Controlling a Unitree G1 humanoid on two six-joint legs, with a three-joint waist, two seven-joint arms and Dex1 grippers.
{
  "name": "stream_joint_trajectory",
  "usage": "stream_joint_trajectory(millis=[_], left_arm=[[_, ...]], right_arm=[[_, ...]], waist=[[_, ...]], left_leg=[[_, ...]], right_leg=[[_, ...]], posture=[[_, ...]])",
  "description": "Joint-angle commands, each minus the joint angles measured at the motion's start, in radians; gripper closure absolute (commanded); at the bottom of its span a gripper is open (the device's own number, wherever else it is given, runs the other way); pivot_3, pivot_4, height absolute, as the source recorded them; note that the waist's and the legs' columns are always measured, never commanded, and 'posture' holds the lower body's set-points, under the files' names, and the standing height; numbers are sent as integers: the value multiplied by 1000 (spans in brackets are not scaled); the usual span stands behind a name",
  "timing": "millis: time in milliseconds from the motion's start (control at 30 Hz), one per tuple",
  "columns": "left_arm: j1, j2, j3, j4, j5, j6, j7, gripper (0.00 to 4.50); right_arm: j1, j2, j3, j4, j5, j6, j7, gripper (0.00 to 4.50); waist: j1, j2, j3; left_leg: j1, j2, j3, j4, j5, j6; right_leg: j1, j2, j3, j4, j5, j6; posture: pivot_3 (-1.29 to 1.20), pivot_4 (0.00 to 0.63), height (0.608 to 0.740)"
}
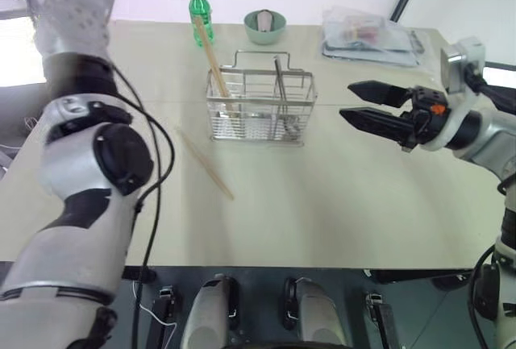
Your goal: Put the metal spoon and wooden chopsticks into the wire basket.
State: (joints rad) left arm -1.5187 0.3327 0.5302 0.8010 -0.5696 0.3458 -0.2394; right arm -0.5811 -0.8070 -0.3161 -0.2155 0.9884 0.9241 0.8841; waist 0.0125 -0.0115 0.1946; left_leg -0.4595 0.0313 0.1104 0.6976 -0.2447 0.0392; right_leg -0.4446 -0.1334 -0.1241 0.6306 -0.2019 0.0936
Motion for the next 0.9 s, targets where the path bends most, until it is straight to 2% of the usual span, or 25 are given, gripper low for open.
stream_joint_trajectory(millis=[33,300,633,800,900], left_arm=[[38,-41,-134,-74,101,-36,1,4463],[182,-95,-285,-205,202,-58,-25,4463],[371,-149,-346,-406,248,58,82,4463],[443,-166,-339,-536,223,147,112,4463],[459,-163,-322,-580,209,187,127,3297]], right_arm=[[14,-16,-66,-52,39,1,-35,0],[66,-22,-130,-99,91,15,-105,0],[66,-12,-122,-95,97,-2,-145,0],[55,-5,-98,-71,75,-22,-140,0],[42,1,-80,-50,63,-35,-137,0]], waist=[[1,0,0],[-1,0,0],[0,0,0],[2,0,0],[1,0,0]], left_leg=[[0,0,0,0,0,0],[0,0,0,0,0,-1],[0,0,-1,1,-2,3],[-1,0,-1,1,-1,3],[-1,0,-1,1,-2,3]], right_leg=[[0,0,0,0,0,0],[0,0,0,0,0,0],[0,0,0,0,0,0],[0,0,0,0,0,0],[0,0,0,0,0,0]], posture=[[0,150,707],[0,150,707],[0,150,707],[0,150,707],[0,150,707]])
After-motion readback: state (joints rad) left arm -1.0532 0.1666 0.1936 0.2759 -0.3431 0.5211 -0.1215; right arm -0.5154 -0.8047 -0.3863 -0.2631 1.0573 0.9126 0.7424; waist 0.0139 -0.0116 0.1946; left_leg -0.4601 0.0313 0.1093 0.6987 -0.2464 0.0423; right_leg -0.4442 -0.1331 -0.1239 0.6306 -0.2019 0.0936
